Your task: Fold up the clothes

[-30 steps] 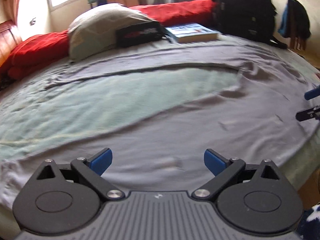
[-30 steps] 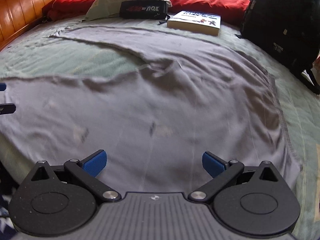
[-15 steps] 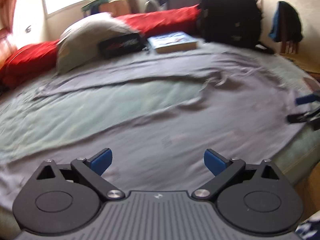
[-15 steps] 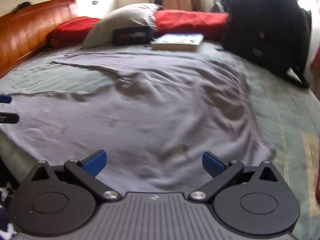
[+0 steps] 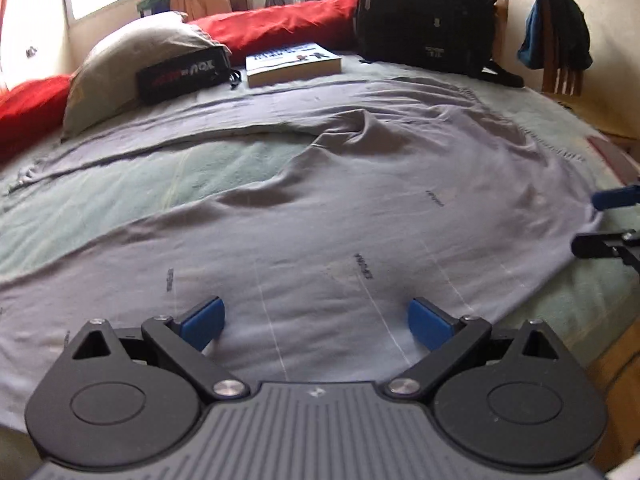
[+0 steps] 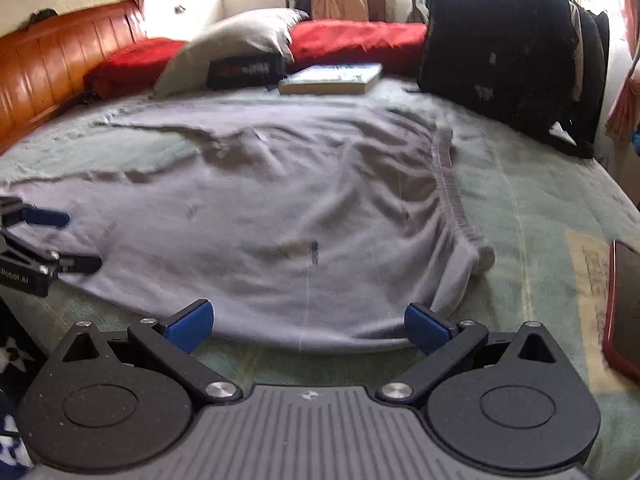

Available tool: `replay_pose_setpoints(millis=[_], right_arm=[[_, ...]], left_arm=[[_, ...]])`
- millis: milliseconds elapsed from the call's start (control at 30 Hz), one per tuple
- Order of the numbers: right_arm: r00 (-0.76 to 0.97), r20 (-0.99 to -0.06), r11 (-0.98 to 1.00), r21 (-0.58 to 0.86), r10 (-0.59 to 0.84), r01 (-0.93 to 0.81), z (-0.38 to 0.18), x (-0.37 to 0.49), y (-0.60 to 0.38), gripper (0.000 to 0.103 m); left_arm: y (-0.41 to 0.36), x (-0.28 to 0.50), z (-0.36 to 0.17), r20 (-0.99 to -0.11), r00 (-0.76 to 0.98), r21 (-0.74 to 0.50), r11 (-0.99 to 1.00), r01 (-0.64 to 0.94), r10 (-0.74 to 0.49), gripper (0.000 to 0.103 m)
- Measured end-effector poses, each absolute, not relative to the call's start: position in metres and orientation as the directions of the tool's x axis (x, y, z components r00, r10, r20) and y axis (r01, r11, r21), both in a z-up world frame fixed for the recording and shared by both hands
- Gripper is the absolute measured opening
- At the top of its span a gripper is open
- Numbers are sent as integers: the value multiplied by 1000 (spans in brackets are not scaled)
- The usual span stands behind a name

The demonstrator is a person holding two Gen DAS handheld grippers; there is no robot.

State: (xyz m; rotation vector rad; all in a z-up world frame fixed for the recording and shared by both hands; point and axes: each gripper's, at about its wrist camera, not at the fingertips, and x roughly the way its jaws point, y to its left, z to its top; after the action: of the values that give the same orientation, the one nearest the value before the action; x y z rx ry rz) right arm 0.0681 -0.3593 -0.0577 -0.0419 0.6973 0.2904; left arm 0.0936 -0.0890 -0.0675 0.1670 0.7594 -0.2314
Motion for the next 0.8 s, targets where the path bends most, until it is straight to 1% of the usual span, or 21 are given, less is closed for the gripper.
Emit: replay_pose_setpoints(millis=[100,167,300,400,500,633,800], right_arm=[[750,-613,960,51,249,-277,-51,75,-360,103],[753,-612,963,53,241,-265,-51,84,-359,103],[711,-672,973,64,206,-221,-68,96,-356,103],[709,-687,976,0,158,-218,-75,92,-347,103],[698,-703,982,0,134,-189,-76,92,-344,103],[687,-715,984,6,127,-176,-75,94,-344,103],[697,-708,985,-12,113,-171,-77,91,-342,103]], left_arm=[[-94,94,-57,-664,738,111,960,256,-120,98],[-97,97,-55,-661,740,107,961,256,-123,98],[-97,95,-73,-692,716,107,968,227,-92,99],[-87,88,-79,-695,711,45,982,186,-103,100],[-89,83,-77,-700,709,61,981,186,-91,101],[-91,79,-76,-702,707,76,979,190,-83,101],[-91,74,-73,-702,707,81,977,197,-84,100]])
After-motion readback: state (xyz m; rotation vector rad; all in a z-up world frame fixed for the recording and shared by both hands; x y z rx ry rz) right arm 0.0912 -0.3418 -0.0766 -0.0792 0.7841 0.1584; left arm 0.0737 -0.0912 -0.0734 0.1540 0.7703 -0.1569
